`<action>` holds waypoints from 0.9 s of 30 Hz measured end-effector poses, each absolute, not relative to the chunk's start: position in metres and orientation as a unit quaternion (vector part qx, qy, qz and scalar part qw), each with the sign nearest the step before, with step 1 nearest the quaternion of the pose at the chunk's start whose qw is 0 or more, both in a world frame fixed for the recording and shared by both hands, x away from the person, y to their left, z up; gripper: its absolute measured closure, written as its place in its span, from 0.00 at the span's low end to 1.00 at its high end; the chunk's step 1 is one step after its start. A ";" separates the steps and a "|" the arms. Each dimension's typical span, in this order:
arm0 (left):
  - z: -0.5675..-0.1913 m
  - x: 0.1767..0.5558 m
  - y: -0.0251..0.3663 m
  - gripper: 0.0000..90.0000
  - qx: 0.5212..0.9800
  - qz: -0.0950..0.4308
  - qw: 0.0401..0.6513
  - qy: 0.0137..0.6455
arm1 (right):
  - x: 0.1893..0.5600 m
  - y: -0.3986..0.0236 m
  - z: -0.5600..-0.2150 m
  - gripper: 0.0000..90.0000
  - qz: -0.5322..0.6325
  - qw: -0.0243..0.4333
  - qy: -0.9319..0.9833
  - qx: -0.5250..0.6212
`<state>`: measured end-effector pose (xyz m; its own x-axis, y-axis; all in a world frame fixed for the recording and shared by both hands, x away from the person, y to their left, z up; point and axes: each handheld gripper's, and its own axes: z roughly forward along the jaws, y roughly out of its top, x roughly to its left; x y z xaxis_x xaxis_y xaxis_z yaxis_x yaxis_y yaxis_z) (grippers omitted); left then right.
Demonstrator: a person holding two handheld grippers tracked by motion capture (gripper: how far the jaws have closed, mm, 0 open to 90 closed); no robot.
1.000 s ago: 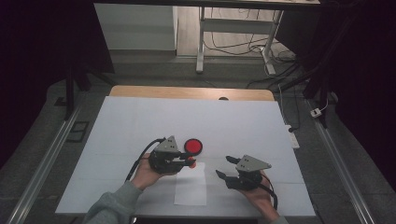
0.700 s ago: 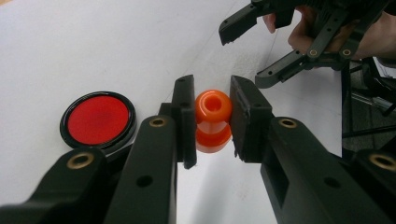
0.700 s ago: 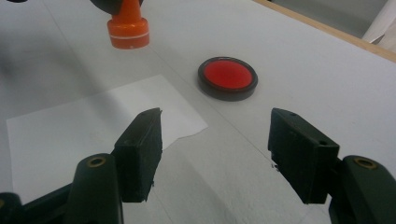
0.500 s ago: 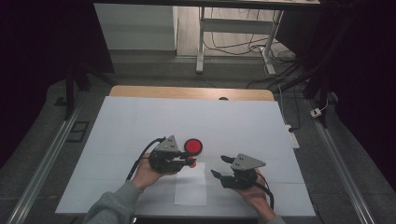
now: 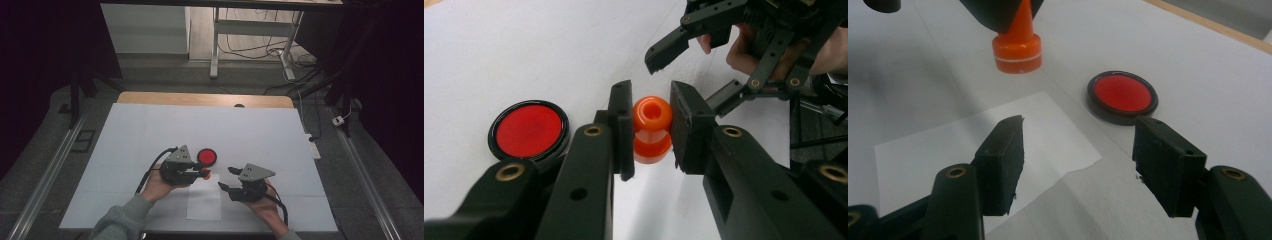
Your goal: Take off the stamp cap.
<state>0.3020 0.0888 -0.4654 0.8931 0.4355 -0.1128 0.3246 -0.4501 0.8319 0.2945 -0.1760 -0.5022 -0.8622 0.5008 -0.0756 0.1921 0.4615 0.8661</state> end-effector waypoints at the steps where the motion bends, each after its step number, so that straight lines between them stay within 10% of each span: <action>1: -0.465 0.302 0.089 0.80 0.850 0.059 0.474 0.223 | 0.294 -0.175 -0.502 0.41 0.472 0.163 0.842 0.206; 27: -0.466 0.302 0.086 0.80 0.849 0.063 0.475 0.224 | 0.296 -0.140 -0.507 0.41 0.478 0.136 0.848 0.185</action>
